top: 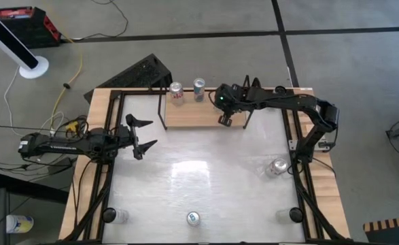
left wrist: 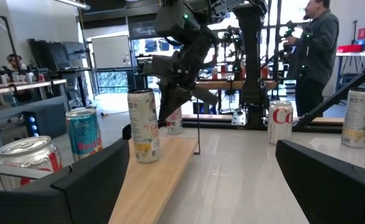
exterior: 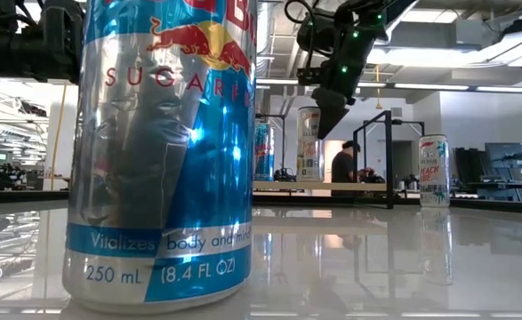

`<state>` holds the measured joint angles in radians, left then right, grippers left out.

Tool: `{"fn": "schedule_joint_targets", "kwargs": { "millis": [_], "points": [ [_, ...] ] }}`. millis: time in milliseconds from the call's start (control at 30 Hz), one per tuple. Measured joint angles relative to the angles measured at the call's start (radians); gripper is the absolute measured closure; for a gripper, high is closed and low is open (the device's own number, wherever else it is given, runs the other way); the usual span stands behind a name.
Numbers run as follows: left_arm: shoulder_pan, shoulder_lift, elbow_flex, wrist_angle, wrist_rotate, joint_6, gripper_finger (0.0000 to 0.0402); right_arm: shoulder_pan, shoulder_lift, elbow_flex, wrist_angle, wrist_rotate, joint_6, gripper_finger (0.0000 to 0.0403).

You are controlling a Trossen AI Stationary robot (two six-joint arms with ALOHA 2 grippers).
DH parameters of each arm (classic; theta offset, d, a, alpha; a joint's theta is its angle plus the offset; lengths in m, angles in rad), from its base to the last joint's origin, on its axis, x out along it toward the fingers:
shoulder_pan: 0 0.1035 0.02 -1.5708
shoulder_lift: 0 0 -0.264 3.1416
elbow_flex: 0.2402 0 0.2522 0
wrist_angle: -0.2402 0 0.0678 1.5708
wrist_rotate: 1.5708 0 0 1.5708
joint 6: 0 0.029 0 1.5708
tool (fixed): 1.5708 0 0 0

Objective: Place canned beverage on shelf
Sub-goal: Put the top white-yellow soda can on the shelf

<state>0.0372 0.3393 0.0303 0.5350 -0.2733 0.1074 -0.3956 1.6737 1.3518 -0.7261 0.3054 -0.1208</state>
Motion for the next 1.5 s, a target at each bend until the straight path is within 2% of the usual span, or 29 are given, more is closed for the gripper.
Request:
{"fn": "schedule_joint_targets", "kwargs": {
  "millis": [267,500,1500],
  "points": [
    [0.0,0.0,0.0,0.0,0.0,-0.002,0.0009,-0.034,0.0,0.0,0.017,-0.011,0.0,0.0382],
    [0.0,0.0,0.0,-0.002,0.0,0.001,0.0009,-0.04,0.0,0.0,0.016,-0.092,0.019,0.0382],
    [0.0,0.0,0.0,-0.003,0.0,0.004,0.0009,-0.065,0.0,0.0,0.149,-0.089,-0.022,0.0382]
  ]
}}
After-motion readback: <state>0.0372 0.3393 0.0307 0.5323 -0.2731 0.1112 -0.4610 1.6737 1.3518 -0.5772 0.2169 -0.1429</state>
